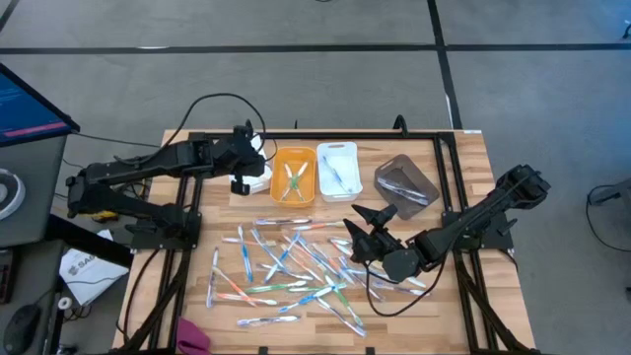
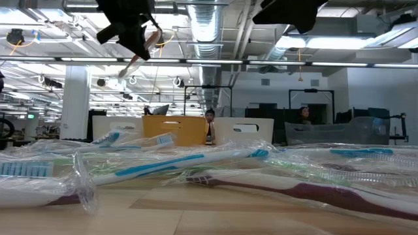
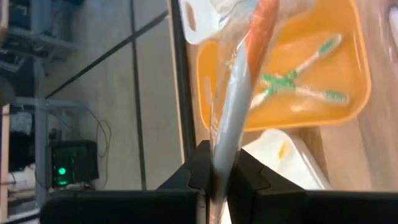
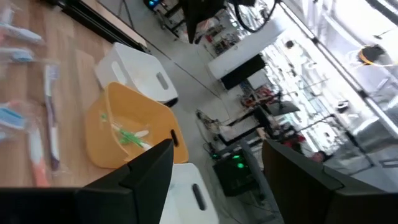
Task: Pick & Place Toothbrushes
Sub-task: Put the white orange toothbrush into the left white bin
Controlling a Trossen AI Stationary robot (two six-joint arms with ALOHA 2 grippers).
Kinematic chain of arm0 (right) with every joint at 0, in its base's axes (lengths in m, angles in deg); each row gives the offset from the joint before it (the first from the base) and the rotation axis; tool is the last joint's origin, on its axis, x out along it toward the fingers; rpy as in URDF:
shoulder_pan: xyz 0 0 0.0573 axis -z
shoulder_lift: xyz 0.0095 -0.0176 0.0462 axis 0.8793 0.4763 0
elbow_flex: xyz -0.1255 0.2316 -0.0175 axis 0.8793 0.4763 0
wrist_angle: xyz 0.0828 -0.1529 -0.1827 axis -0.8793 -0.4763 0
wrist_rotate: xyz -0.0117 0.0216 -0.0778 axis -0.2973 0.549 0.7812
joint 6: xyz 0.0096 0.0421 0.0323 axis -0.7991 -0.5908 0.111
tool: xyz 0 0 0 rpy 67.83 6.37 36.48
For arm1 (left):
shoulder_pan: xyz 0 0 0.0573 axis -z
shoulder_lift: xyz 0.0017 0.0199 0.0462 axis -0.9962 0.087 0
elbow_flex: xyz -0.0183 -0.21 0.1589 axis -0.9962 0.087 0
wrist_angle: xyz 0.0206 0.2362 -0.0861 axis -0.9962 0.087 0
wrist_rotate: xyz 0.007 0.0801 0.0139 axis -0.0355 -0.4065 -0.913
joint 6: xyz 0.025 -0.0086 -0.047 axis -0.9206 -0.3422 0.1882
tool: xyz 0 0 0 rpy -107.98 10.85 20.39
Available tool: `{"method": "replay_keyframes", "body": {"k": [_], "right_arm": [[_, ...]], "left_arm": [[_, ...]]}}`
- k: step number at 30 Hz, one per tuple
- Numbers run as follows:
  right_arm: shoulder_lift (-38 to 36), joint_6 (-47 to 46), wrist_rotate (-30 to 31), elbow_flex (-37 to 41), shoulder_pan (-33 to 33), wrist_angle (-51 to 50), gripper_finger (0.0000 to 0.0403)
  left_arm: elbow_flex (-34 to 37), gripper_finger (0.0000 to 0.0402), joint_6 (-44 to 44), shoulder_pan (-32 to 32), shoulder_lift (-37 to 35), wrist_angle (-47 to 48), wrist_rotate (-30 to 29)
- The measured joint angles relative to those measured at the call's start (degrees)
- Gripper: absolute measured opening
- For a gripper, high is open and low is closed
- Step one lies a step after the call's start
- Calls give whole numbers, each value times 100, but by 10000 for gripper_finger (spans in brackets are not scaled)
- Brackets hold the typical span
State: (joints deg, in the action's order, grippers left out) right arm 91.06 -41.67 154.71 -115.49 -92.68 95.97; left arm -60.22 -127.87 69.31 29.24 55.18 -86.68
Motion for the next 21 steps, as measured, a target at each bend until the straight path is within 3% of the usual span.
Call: {"method": "replay_keyframes", "body": {"k": [5,11,16,21], "right_arm": [[0,-326,-316,0,116,-308,240],[0,-537,-345,-2,208,-494,240],[0,-539,-638,-2,204,-555,240],[0,-539,-655,-2,204,-565,240]], "left_arm": [[5,15,-321,-350,-5,81,291],[21,15,-509,-774,-5,184,1195],[57,15,-620,-1139,-3,207,1305],[58,16,-623,-1530,-5,209,1824]]}}
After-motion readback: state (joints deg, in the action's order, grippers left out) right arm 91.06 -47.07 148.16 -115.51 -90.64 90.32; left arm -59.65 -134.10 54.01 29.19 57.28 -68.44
